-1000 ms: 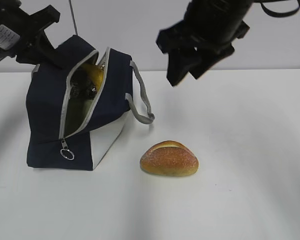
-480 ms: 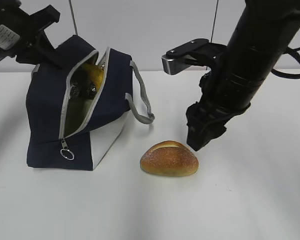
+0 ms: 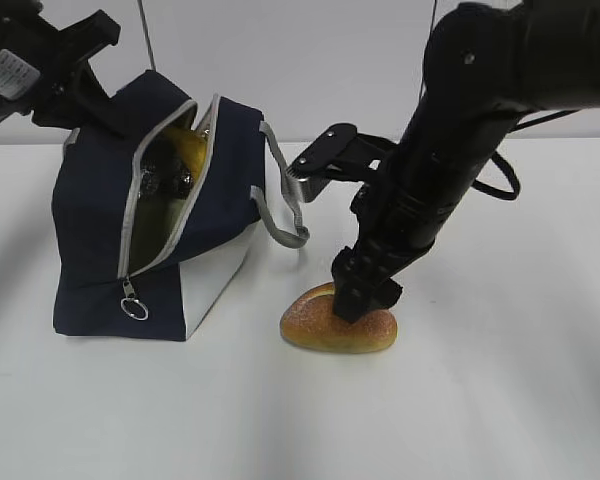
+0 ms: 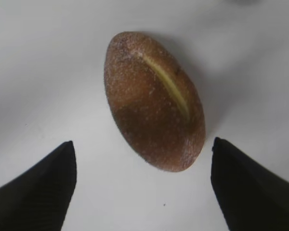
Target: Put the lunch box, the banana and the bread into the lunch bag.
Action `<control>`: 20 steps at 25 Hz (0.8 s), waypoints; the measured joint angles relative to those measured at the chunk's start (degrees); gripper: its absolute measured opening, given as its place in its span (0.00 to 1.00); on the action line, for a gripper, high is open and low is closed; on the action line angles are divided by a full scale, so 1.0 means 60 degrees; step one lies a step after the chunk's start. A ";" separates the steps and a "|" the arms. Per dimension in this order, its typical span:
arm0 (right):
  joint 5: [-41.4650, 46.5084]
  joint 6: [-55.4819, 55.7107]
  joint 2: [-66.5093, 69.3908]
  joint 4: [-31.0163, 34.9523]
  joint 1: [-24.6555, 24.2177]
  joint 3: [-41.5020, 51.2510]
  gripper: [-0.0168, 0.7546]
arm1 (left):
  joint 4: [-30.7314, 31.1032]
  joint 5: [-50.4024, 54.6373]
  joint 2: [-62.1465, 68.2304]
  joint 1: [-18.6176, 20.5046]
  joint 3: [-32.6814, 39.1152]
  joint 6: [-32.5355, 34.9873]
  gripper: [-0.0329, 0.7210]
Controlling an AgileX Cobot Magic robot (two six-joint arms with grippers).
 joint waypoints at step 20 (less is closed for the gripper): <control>0.0265 -0.1421 0.1766 0.0076 0.0000 -0.1009 0.41 | 0.0000 -0.0017 0.0000 0.0000 0.0000 0.0000 0.04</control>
